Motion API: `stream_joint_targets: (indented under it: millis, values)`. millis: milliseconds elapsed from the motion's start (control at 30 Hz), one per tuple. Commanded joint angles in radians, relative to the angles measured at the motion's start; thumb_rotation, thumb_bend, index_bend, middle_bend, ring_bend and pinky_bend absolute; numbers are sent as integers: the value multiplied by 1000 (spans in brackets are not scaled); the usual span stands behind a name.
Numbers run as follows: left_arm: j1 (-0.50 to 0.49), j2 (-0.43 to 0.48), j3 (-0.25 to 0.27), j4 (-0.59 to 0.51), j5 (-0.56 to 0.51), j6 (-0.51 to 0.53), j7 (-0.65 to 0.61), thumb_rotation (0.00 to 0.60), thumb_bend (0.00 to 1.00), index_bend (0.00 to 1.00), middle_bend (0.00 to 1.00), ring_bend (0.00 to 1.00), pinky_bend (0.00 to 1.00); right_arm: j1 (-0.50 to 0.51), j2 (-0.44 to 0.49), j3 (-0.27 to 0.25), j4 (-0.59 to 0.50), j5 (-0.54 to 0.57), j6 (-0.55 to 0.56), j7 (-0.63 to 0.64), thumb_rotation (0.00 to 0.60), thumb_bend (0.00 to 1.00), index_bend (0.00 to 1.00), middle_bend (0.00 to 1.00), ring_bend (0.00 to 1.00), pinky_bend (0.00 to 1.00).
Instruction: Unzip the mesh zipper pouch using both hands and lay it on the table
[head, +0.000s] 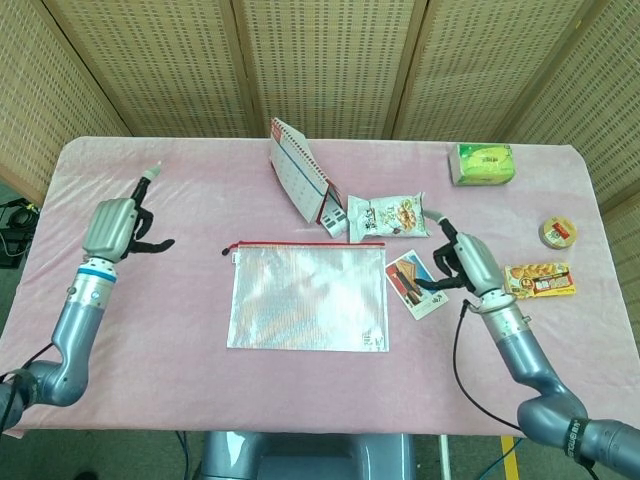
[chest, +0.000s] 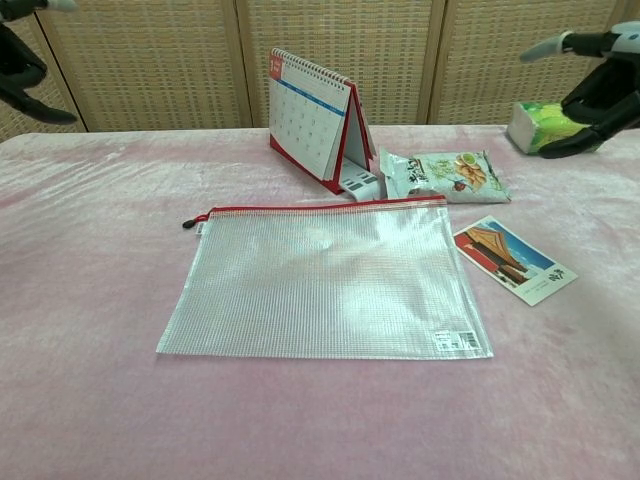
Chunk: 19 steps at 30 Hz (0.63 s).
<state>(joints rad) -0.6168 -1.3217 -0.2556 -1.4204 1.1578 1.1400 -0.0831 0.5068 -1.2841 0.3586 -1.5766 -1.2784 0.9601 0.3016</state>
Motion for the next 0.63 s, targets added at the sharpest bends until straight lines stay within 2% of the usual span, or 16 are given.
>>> stream_joint_targets:
  millis: [33, 67, 133, 167, 367, 633]
  values:
    - [140, 103, 76, -151, 39, 131, 79, 600, 0, 0, 127, 171, 357, -111, 47, -148, 90, -232, 260, -301, 600, 0, 180, 455, 522, 574]
    - [164, 121, 89, -177, 46, 159, 98, 600, 0, 0, 16, 36, 175, -128, 64, -162, 79, -232, 274, -338, 600, 0, 154, 267, 309, 317]
    - [212, 150, 118, -224, 68, 216, 132, 600, 0, 0, 0, 0, 12, -167, 90, -182, 55, -231, 319, -406, 600, 0, 105, 53, 56, 50]
    - [224, 156, 125, -236, 75, 229, 138, 600, 0, 0, 0, 0, 0, -176, 95, -188, 48, -233, 333, -419, 600, 0, 86, 6, 4, 3]
    - [326, 185, 186, -294, 129, 338, 162, 600, 0, 0, 0, 0, 0, -266, 109, -236, 41, -262, 459, -463, 600, 0, 51, 0, 0, 0]
    - [449, 188, 291, -297, 247, 443, 188, 600, 0, 0, 0, 0, 0, -382, 117, -292, 47, -277, 595, -413, 600, 0, 38, 0, 0, 0]
